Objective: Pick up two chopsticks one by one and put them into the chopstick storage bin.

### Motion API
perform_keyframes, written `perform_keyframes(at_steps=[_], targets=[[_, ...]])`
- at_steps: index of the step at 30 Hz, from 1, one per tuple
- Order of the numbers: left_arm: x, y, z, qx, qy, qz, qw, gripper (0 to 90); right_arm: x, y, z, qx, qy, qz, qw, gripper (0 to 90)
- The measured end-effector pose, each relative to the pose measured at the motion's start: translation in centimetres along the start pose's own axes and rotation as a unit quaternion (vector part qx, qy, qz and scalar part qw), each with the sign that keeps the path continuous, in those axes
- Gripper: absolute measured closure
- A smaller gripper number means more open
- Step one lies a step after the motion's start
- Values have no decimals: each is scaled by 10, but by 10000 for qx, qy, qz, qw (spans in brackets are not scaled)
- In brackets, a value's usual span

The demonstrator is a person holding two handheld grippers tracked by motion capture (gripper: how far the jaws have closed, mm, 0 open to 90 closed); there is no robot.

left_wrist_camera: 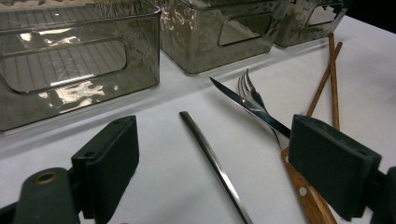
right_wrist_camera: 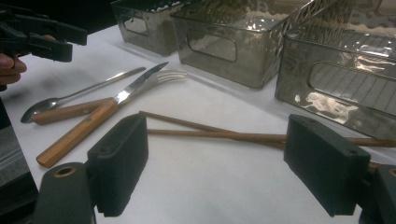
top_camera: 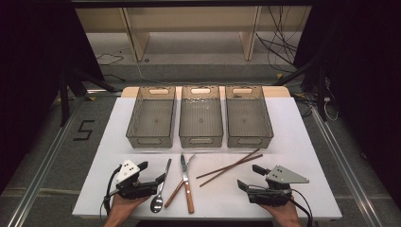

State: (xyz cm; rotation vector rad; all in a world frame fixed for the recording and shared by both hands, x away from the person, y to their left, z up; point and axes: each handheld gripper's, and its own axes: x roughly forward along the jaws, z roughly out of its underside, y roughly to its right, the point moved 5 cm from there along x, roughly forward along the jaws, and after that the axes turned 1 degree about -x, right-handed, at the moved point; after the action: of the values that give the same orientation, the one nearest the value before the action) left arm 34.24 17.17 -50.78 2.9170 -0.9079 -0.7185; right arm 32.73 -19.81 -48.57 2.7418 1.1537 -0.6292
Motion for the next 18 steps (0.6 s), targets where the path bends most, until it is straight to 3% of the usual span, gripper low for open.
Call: perform_keyframes(at_steps=[9, 15, 18], targets=[[0, 0, 0, 4, 2, 4, 10000, 161, 0, 1, -2, -71, -72, -39, 9999, 230], [1, 0, 0, -19, 14, -13, 10000, 161, 0, 4, -7, -226, -210, -101, 9995, 230], [1, 0, 0, 1, -3, -16, 10000, 161, -2, 7, -15, -464, -411, -173, 9979, 233]])
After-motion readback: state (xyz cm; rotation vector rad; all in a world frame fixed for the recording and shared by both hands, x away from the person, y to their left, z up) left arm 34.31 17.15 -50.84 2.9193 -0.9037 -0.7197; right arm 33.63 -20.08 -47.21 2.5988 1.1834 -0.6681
